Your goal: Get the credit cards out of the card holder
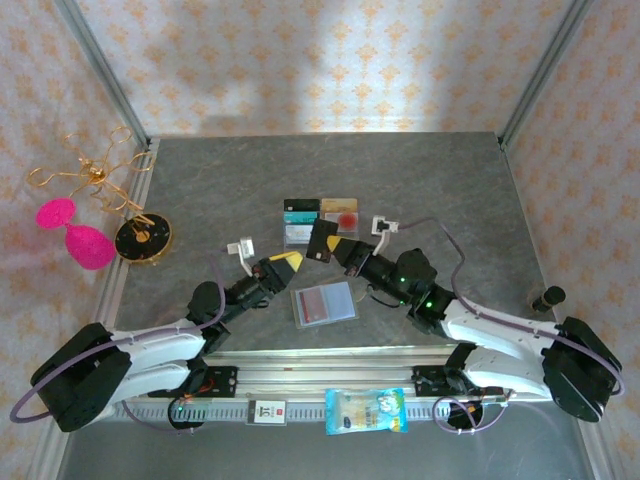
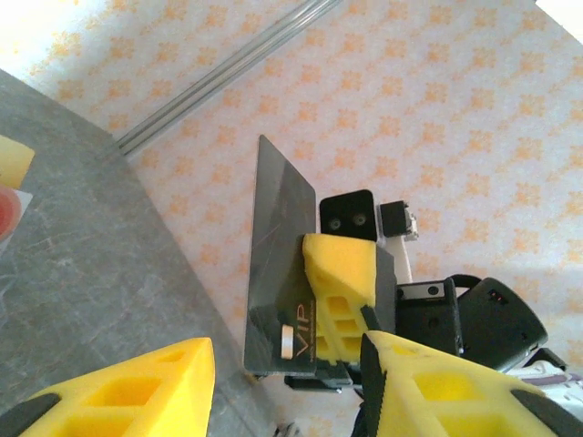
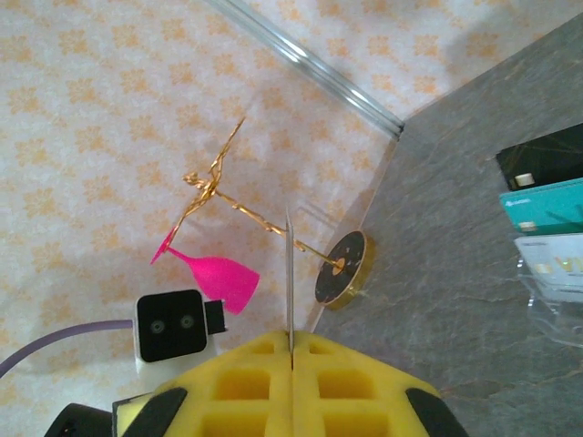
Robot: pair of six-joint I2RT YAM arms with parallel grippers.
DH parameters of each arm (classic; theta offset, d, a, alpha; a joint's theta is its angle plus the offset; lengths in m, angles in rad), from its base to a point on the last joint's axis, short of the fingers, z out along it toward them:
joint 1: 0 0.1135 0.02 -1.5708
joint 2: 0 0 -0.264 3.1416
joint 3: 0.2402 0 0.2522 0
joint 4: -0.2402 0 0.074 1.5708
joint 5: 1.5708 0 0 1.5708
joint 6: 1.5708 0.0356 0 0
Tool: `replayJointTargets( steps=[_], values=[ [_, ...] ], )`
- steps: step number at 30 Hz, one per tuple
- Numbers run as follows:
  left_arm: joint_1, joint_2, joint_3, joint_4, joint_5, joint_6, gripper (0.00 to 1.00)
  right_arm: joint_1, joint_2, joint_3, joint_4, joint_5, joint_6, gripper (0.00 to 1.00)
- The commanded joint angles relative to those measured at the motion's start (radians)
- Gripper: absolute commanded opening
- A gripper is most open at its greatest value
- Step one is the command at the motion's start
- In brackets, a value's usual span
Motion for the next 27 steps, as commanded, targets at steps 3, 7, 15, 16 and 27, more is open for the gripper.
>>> replayJointTargets(
  steps=[3, 7, 15, 16, 27],
  values=[
    [0.010, 0.010, -0.008, 0.141, -0.024, -0.036, 0.44, 0.040, 0.008, 0.065, 0.082, 0.023, -0.024, 0.00],
    [0.010, 0.008, -0.009, 0.148, -0.020, -0.038, 0.44, 0.049, 0.028, 0.076, 0.085, 0.023, -0.026, 0.00],
    [0.010, 0.026, -0.002, 0.190, -0.003, -0.054, 0.37, 0.060, 0.092, 0.093, 0.147, 0.016, -0.013, 0.00],
    [0.010, 0.030, -0.001, 0.194, -0.002, -0.056, 0.36, 0.065, 0.102, 0.098, 0.152, 0.015, -0.012, 0.00],
    [0.038, 0.013, 0.010, 0.167, 0.001, -0.044, 0.00, 0.086, 0.153, 0.124, 0.104, 0.021, -0.017, 0.00]
  ],
)
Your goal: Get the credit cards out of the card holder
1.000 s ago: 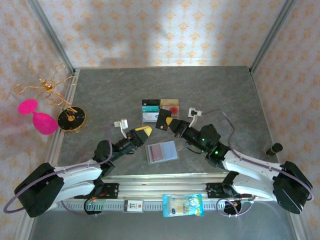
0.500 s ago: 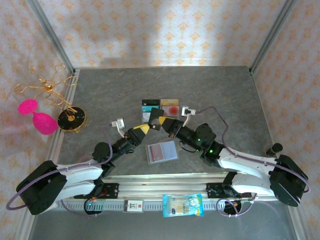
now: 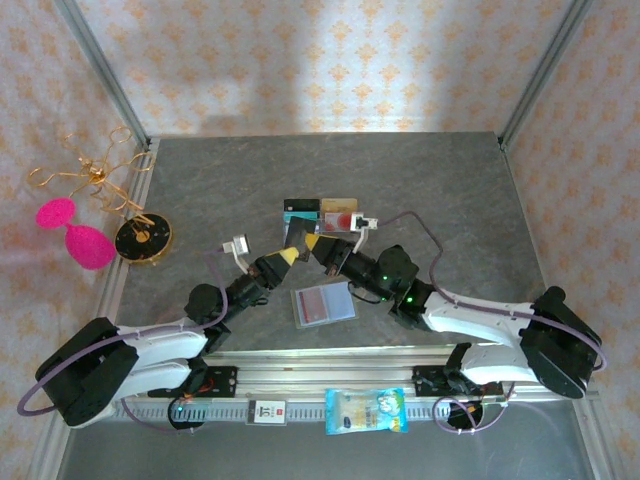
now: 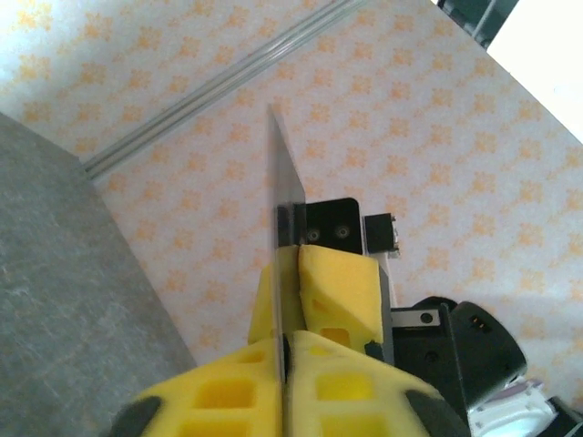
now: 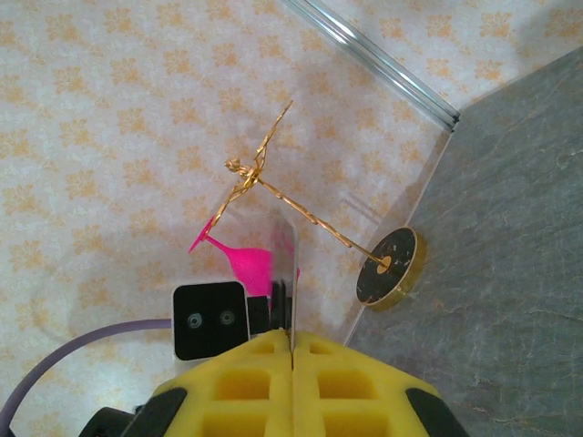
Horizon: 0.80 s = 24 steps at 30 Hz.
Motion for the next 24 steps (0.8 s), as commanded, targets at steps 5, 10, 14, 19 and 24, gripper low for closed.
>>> replayJointTargets(
  steps=[5, 10, 14, 19, 24],
  values=[
    [0.171, -0.083, 0.089, -0.195, 0.173, 0.065, 0.00, -0.033, -0.083, 0.042, -0.239, -0.012, -0.082, 0.20],
    [0.276, -0.054, 0.350, -0.740, 0.362, 0.407, 0.00, -0.199, -0.212, -0.033, -0.375, -0.163, -0.096, 0.23],
    [0.281, 0.070, 0.685, -1.291, 0.364, 0.866, 0.00, -0.299, -0.315, -0.074, -0.492, -0.153, -0.111, 0.23],
    [0.290, 0.246, 1.010, -1.784, 0.372, 1.430, 0.00, -0.375, -0.337, -0.091, -0.546, -0.202, -0.127, 0.22],
    [0.339, 0.385, 1.194, -1.936, 0.416, 1.677, 0.00, -0.450, -0.326, -0.129, -0.516, -0.256, -0.101, 0.22]
  ],
)
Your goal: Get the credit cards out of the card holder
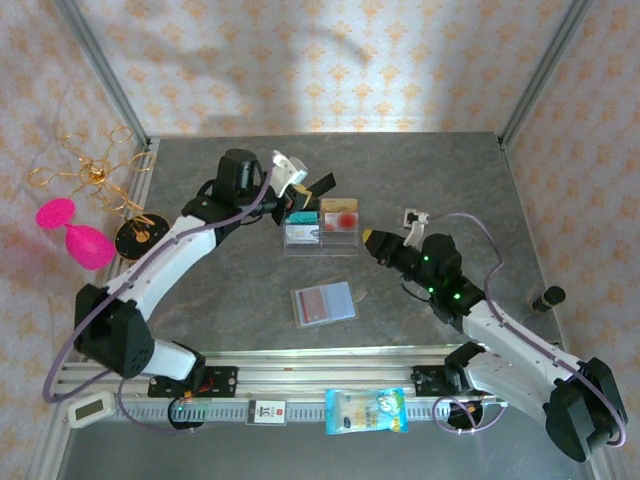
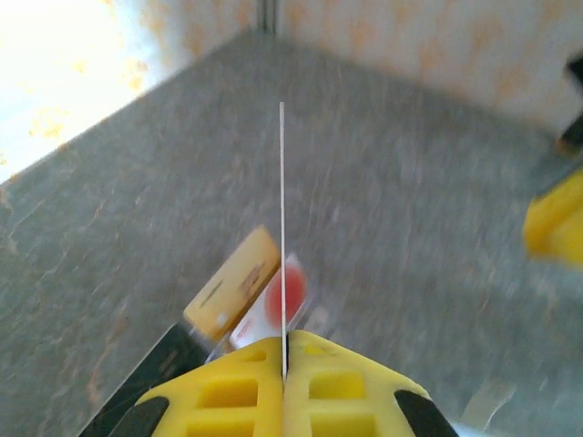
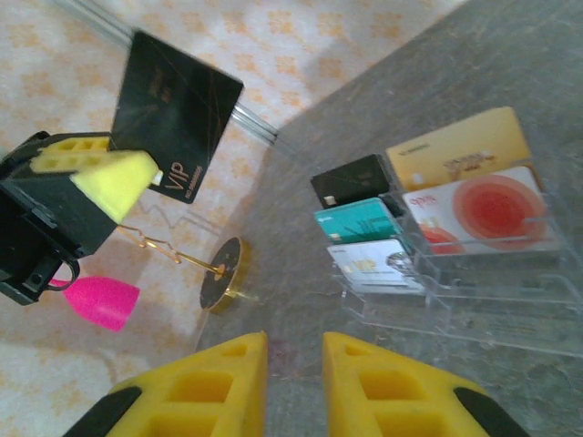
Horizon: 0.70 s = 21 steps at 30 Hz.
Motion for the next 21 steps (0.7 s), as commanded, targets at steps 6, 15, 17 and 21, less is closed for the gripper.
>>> replayJointTargets(
  steps=[6, 15, 17, 21],
  values=[
    [0.051, 0.201, 0.234, -0.464, 0.047, 0.542, 0.00, -0.097, 0.031, -0.023, -0.002, -0.088, -0.010, 0.21],
    [0.126, 0.311, 0.325, -0.510, 0.065, 0.650, 0.00, -0.143, 0.165, 0.023, 0.041, -0.130, -0.015, 0.21],
    [0.132, 0.324, 0.336, -0.501, 0.051, 0.656, 0.00, -0.144, 0.196, 0.041, 0.040, -0.131, -0.019, 0.21],
    [0.138, 0.367, 0.375, -0.523, 0.035, 0.696, 0.00, -0.144, 0.246, 0.077, 0.041, -0.132, -0.029, 0.21]
  ],
)
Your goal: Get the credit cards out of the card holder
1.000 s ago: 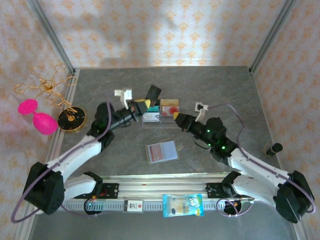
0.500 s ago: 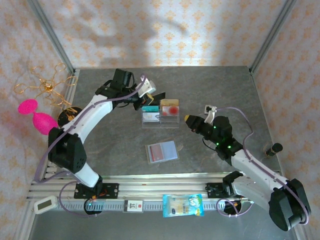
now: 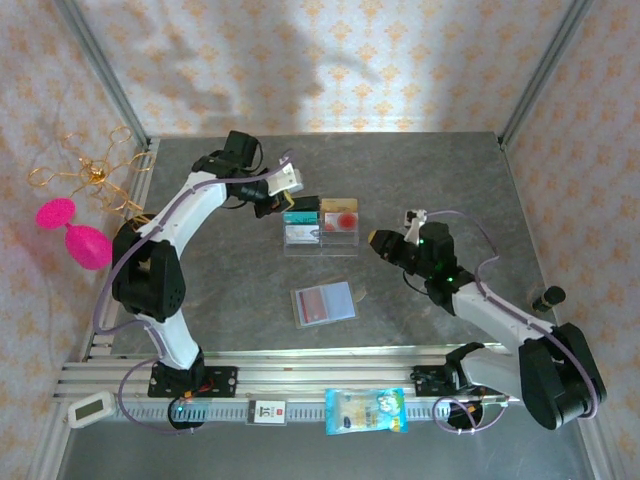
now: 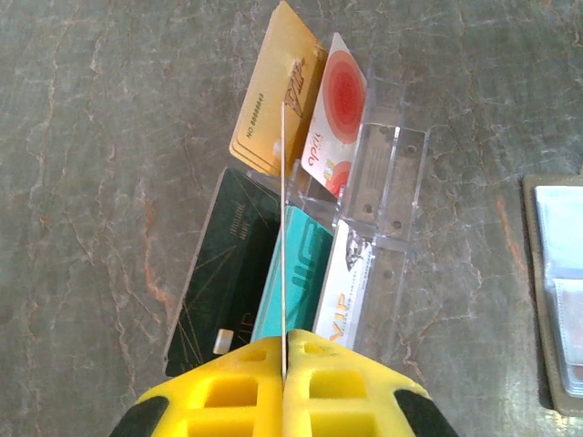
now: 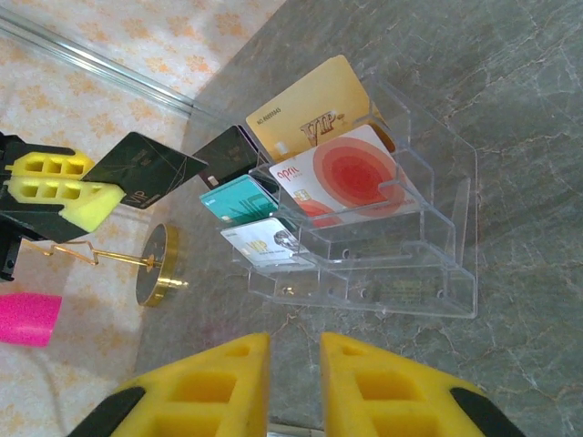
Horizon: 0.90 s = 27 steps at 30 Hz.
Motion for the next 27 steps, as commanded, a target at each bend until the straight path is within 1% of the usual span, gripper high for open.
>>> replayJointTargets(
  steps=[1, 4, 10, 14, 15, 20, 27],
  values=[
    [0.007, 0.047, 0.072, -0.061, 0.004, 0.086, 0.00, -0.008, 0.025, 0.058, 0.035, -0.016, -0.028, 0.21],
    [0.011, 0.088, 0.131, -0.117, 0.004, 0.117, 0.00, -0.009, 0.040, 0.078, 0.023, -0.010, -0.036, 0.21],
    [0.019, 0.121, 0.186, -0.146, -0.021, 0.137, 0.00, -0.013, 0.049, 0.091, 0.028, -0.007, -0.033, 0.21],
    [0.020, 0.121, 0.194, -0.151, -0.019, 0.145, 0.00, -0.013, 0.080, 0.099, 0.027, -0.006, -0.033, 0.21],
    [0.020, 0.148, 0.195, -0.150, -0.021, 0.146, 0.00, -0.012, 0.083, 0.102, 0.028, -0.007, -0.032, 0.21],
    [0.020, 0.174, 0.203, -0.154, -0.021, 0.146, 0.00, -0.012, 0.089, 0.112, 0.023, -0.007, -0.036, 0.21],
    [0.019, 0.183, 0.205, -0.123, -0.035, 0.125, 0.00, -0.012, 0.098, 0.120, 0.021, -0.007, -0.036, 0.21]
  ],
)
